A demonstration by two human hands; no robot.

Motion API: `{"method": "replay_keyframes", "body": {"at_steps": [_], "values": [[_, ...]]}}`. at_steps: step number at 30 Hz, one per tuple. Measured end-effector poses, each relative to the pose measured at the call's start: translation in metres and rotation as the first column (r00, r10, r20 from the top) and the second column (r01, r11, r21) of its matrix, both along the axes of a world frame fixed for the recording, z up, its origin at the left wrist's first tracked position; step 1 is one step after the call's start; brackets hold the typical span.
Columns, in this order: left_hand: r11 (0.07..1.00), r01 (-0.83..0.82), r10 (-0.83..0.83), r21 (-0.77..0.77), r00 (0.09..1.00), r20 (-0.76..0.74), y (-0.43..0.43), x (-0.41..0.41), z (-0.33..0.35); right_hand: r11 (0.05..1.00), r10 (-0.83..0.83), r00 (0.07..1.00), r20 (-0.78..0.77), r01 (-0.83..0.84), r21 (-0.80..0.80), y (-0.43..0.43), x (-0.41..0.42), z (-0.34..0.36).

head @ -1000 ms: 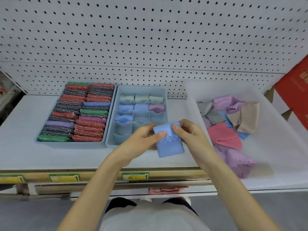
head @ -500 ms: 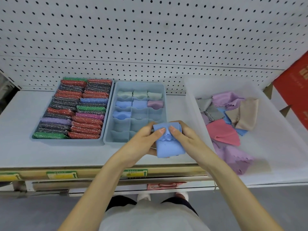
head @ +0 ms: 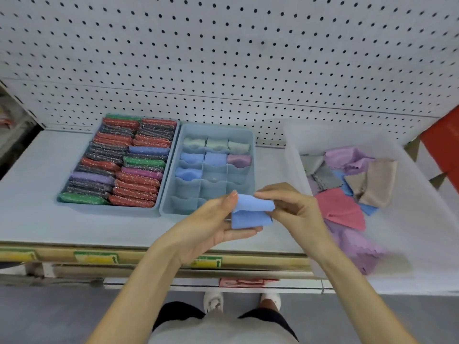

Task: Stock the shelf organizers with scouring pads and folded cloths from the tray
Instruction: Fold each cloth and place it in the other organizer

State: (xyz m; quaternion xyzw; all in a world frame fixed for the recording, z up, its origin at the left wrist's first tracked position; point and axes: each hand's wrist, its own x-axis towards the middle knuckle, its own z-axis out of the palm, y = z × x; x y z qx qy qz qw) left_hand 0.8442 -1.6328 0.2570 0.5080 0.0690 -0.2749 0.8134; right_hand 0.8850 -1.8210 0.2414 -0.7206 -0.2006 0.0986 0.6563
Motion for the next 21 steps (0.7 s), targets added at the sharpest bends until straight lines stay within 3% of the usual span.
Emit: {"method": "replay_keyframes", "body": {"at_steps": [5,7,9,12,16,18,21], "values": [[0.994,-0.085,0.090,0.067,0.993,-0.081,0.000,0.003,-0.006,0.957,0.086,0.969,0.233,-0.015,-0.289,0.002,0.001,-0.005],[0.989,-0.132,0.140,0.072,0.984,-0.113,0.001,0.003,-0.010,0.933,0.136,0.958,0.254,-0.037,-0.357,0.000,0.001,-0.006],[0.982,-0.171,0.180,0.082,0.977,-0.116,0.002,0.001,-0.013,0.940,0.153,0.980,0.127,-0.105,-0.323,-0.001,-0.001,-0.004],[0.964,-0.187,0.202,0.189,0.977,-0.066,0.002,-0.001,-0.015,0.985,0.106,0.982,-0.159,-0.125,-0.120,0.002,-0.001,0.003],[0.870,-0.176,0.156,0.461,0.984,0.081,0.004,0.001,-0.016,0.952,0.101,0.974,-0.205,-0.154,-0.264,0.014,0.008,0.003],[0.869,-0.198,0.170,0.454,0.980,0.103,0.008,0.001,-0.017,0.946,0.120,0.951,-0.286,-0.197,-0.258,0.018,0.013,0.004],[0.916,-0.254,0.241,0.310,0.967,0.081,0.015,0.001,-0.017,0.971,0.115,0.911,-0.397,-0.188,-0.150,0.021,0.019,0.008]]}}
